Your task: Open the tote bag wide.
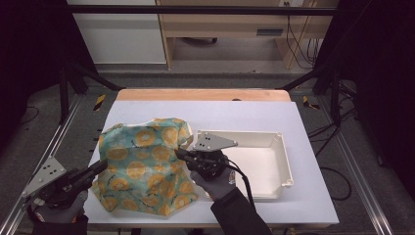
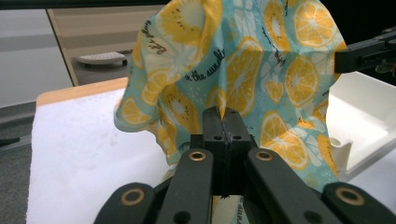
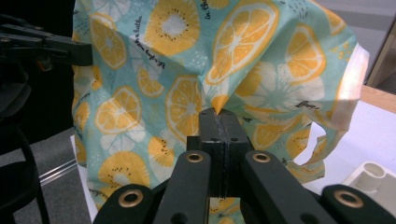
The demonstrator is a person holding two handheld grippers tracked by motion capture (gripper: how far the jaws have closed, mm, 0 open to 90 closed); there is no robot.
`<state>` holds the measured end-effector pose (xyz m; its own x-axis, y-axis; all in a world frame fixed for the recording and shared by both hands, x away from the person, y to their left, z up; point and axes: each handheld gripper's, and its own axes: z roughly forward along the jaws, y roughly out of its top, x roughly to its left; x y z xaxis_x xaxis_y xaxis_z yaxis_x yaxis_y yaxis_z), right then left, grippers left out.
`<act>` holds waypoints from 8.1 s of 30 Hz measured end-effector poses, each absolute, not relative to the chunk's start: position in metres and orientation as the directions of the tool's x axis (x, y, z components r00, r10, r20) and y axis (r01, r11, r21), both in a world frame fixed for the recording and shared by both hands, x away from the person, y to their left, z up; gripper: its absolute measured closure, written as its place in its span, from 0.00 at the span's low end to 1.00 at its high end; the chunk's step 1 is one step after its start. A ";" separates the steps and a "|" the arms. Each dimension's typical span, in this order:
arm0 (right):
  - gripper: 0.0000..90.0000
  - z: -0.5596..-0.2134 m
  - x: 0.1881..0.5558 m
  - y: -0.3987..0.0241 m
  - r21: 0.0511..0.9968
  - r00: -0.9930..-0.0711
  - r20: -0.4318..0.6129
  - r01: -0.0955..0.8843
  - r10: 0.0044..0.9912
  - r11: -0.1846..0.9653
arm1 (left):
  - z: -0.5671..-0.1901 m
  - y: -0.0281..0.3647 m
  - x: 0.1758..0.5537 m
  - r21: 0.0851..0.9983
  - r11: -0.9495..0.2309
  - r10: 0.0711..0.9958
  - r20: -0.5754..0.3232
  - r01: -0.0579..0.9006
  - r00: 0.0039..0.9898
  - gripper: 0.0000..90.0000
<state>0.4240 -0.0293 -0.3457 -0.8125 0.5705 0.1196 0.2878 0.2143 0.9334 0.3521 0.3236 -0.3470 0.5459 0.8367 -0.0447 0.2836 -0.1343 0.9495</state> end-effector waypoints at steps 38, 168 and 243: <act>1.00 -0.331 0.433 -0.015 0.931 -0.787 0.101 0.291 0.609 0.221 | -0.367 0.320 0.356 0.919 -0.169 0.836 -0.058 0.357 0.545 1.00; 0.99 -0.448 0.400 0.003 0.827 -0.785 0.154 0.435 0.600 0.356 | -0.374 0.320 0.365 0.928 -0.101 0.892 -0.076 0.359 0.446 1.00; 1.00 -0.468 0.401 0.032 0.792 -0.687 0.001 0.444 0.727 0.418 | -0.453 0.317 0.401 0.734 -0.241 0.905 -0.066 0.635 0.421 1.00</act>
<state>0.4006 0.0319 -0.4685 -0.6868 0.7269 0.0012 0.4442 0.4183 0.7923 0.4006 0.3169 -0.4529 0.4205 0.9048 -0.0663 0.6349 -0.2413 0.7340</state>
